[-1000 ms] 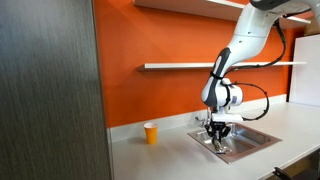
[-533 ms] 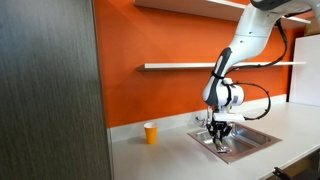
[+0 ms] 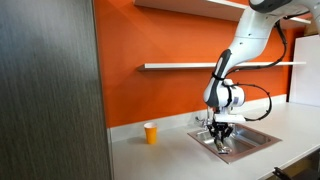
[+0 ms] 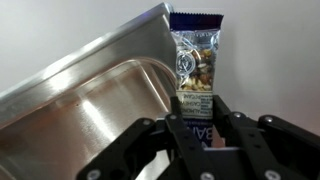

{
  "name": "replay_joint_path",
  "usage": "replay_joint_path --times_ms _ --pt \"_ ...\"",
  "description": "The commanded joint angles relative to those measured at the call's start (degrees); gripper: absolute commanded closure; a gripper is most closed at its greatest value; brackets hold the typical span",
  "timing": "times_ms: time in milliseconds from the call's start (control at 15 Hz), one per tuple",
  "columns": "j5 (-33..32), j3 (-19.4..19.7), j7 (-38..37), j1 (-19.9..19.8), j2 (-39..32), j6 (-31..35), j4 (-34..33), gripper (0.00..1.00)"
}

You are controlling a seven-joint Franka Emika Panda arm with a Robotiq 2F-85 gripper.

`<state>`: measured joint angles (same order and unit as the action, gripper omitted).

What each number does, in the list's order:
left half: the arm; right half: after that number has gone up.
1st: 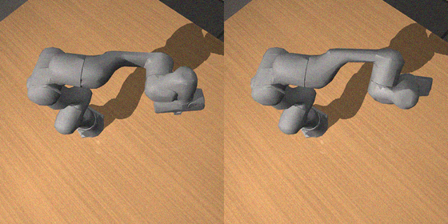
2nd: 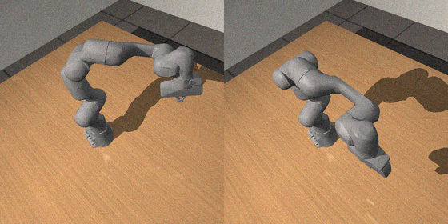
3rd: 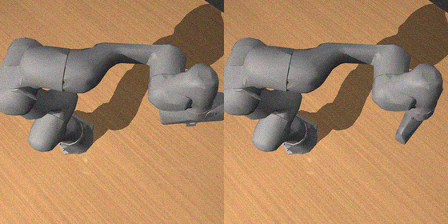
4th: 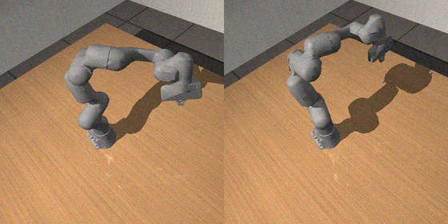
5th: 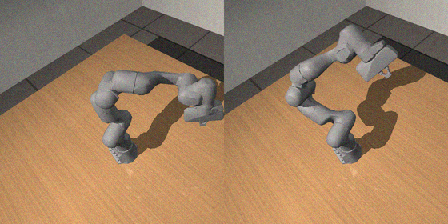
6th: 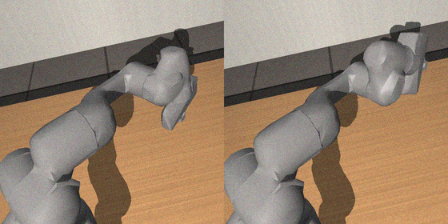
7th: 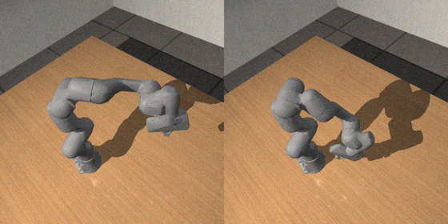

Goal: Put the snack bar in the sink

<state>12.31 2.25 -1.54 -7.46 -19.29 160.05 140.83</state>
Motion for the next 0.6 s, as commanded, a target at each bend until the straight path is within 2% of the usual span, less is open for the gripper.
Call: replay_joint_path --times_ms 0,200,533 --pt "-0.1 1.14 -0.91 -0.81 -1.99 -1.15 -2.55 0.9" --pt "-0.23 2.14 -0.4 -1.6 -4.07 -2.04 -4.95 0.9" --pt "0.88 1.15 1.92 -4.86 -7.89 -3.29 -9.71 0.9"
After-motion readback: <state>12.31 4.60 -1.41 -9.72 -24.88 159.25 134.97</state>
